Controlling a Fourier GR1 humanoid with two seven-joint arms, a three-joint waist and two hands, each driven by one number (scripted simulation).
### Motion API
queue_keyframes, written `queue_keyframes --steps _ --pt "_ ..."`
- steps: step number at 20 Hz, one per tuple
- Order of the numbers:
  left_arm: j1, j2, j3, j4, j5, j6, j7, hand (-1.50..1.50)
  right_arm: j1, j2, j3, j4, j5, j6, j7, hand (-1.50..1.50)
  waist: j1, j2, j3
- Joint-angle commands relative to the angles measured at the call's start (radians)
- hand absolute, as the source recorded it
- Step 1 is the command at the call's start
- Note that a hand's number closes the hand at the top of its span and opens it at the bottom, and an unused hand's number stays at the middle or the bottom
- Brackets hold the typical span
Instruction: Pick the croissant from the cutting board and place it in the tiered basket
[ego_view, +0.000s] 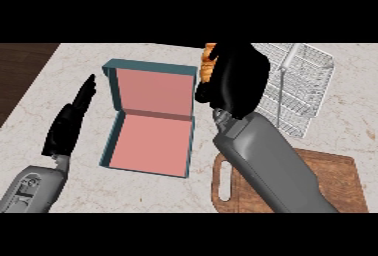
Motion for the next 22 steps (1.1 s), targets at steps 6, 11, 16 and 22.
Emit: queue_keyframes --steps 6,11,16,22 --pt "-0.028 -0.010 -0.004 0.019 -0.019 0.011 0.033 0.00 -0.392 0.009 -0.110 0.308 0.070 0.066 0.265 1.50 -0.015 -0.005 0.000" --pt "-0.016 -0.016 0.010 0.017 -0.014 0.018 0.023 0.00 -0.500 0.009 -0.219 0.452 -0.006 -0.055 0.202 1.50 -0.028 0.000 0.002" --pt "-0.031 -0.019 0.016 0.010 -0.025 0.025 0.052 0.00 -0.579 0.009 -0.238 0.675 0.017 -0.090 0.122 1.50 -0.053 0.000 0.003" --pt "0.019 -0.014 0.042 0.013 -0.015 0.023 0.014 0.00 -0.646 -0.025 -0.256 0.859 0.133 0.022 0.101 1.50 -0.086 -0.004 0.002"
